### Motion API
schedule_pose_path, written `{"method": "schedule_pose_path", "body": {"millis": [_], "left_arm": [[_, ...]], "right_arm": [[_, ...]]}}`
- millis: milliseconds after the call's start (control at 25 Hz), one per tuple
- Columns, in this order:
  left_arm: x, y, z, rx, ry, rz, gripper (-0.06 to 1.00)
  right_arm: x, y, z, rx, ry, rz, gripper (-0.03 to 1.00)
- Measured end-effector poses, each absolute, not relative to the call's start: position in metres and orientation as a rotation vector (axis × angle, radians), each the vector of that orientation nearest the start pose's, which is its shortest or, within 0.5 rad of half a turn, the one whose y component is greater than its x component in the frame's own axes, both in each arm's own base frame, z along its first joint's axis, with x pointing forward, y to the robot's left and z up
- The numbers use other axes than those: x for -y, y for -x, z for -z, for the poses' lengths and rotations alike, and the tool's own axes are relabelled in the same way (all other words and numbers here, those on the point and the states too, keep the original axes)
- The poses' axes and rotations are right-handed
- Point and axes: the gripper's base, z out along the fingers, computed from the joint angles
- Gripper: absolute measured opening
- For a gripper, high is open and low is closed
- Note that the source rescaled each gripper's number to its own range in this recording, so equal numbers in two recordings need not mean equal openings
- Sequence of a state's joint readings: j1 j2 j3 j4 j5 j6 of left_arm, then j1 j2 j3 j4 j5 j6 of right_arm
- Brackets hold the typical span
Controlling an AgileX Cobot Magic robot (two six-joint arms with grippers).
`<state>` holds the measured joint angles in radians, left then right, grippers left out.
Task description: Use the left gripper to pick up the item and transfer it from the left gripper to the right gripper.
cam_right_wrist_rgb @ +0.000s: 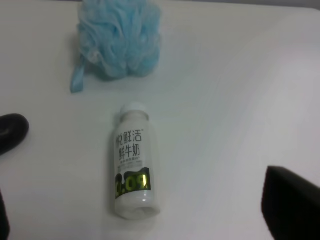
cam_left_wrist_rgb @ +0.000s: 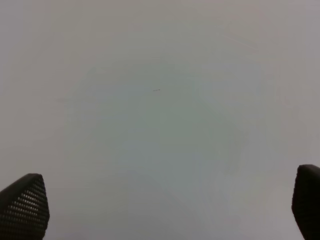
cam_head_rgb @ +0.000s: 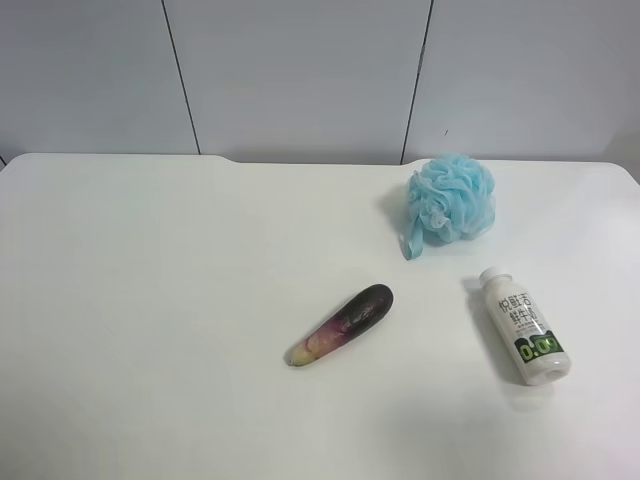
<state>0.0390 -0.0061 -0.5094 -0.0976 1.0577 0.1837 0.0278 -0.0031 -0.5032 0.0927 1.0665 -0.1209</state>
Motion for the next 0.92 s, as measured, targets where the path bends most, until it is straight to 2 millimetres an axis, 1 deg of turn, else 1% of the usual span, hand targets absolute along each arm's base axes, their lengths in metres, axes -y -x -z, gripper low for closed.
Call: {"method": "schedule_pose_path", "body": {"millis": [920], "left_arm": [[0.008, 0.0067, -0.2804, -2.016, -0.151, -0.025, 0.95]], "right_arm": [[-0.0073, 0.0062, -0.278, -2.036, 0.136, -0.041, 1.0]]}}
